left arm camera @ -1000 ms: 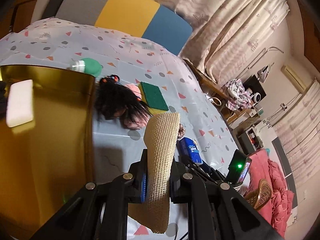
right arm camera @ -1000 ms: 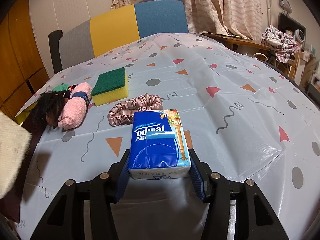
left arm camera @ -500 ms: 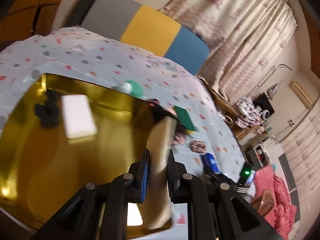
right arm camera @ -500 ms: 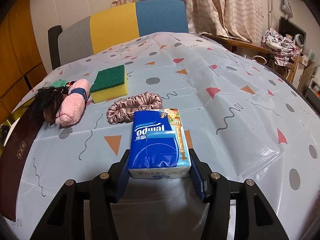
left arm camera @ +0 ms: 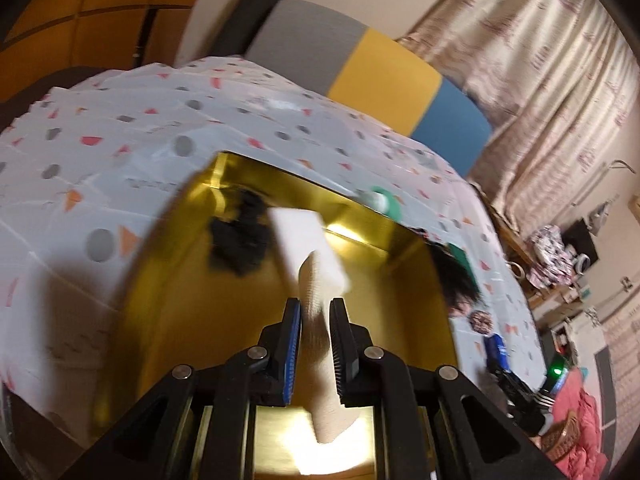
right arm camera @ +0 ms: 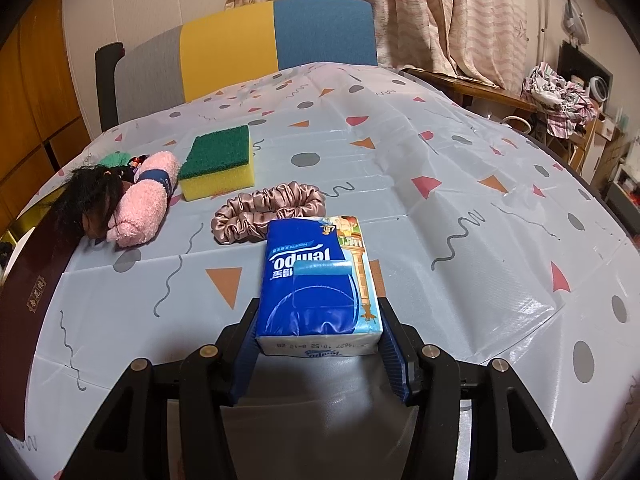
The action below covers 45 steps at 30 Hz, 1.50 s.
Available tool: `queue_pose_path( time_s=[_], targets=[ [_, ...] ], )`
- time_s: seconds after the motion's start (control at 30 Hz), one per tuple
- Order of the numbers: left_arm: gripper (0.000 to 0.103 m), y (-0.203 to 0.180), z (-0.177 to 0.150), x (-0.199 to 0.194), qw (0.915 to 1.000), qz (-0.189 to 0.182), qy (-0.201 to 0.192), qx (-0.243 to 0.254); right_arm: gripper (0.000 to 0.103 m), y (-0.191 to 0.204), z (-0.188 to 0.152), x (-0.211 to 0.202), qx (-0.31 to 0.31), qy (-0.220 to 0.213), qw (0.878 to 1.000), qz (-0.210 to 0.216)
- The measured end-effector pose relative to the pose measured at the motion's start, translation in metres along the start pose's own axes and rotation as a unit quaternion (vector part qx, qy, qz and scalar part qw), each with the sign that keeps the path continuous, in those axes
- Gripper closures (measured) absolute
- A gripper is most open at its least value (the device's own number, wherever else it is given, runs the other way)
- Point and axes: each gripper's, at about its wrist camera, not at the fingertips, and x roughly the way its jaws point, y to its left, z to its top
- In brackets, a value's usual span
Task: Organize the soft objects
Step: 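Carry the beige mesh cloth into the gold tray and open the left gripper, then lower the tissue pack into the gold tray and open the right gripper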
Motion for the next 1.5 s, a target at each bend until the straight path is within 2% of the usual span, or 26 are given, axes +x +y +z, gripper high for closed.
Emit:
queue_pose_path(
  time_s=[0.07,0.17,0.23,0.3,0.43,0.6,0.73,0.8,0.97,1.13,1.3,1.5],
  targets=[
    [0.089,0.009,0.003,-0.003,0.9992,0.039,-0.013,0.003,0.048,0.001,0.000,0.000,-0.002,0.000,1.000,-0.002],
    [0.089,0.021,0.007,-0.009,0.9937,0.107,-0.035,0.004,0.048,0.002,0.000,0.000,-0.005,0.001,1.000,-0.006],
    [0.080,0.027,0.008,-0.013,0.9920,0.118,-0.043,-0.002,0.048,0.002,0.000,0.000,-0.006,0.002,1.000,-0.007],
    [0.071,0.027,0.008,-0.015,0.9920,0.117,-0.047,-0.006,0.048,0.003,0.000,0.000,-0.009,0.003,1.000,-0.010],
    [0.066,0.013,0.001,-0.012,0.9952,0.090,-0.038,0.007,0.050,0.005,0.002,0.000,-0.015,0.007,1.000,-0.016],
    [0.063,-0.019,-0.015,0.000,0.9979,0.044,-0.002,0.049,0.050,0.006,0.003,-0.004,-0.007,0.014,1.000,-0.008],
    [0.062,-0.045,-0.029,0.007,0.9949,0.011,0.018,0.099,0.050,0.011,0.001,-0.013,0.017,0.018,1.000,0.014],
    [0.062,-0.051,-0.034,0.010,0.9940,0.000,0.027,0.106,0.050,0.018,-0.001,-0.018,0.016,0.019,0.999,0.026],
    [0.062,-0.054,-0.041,0.011,0.9945,-0.003,0.042,0.096,0.050,0.049,0.000,-0.038,-0.008,0.008,0.998,0.058],
    [0.062,-0.050,-0.042,0.008,0.9957,0.012,0.042,0.082,0.050,0.088,0.010,-0.068,-0.043,-0.019,0.993,0.104],
    [0.062,-0.040,-0.041,0.006,0.9966,0.028,0.046,0.062,0.050,0.144,0.026,-0.092,-0.091,-0.036,0.983,0.157],
    [0.062,-0.035,-0.041,0.002,0.9968,0.031,0.047,0.056,0.050,0.215,0.038,-0.090,-0.158,-0.016,0.966,0.201]
  ],
)
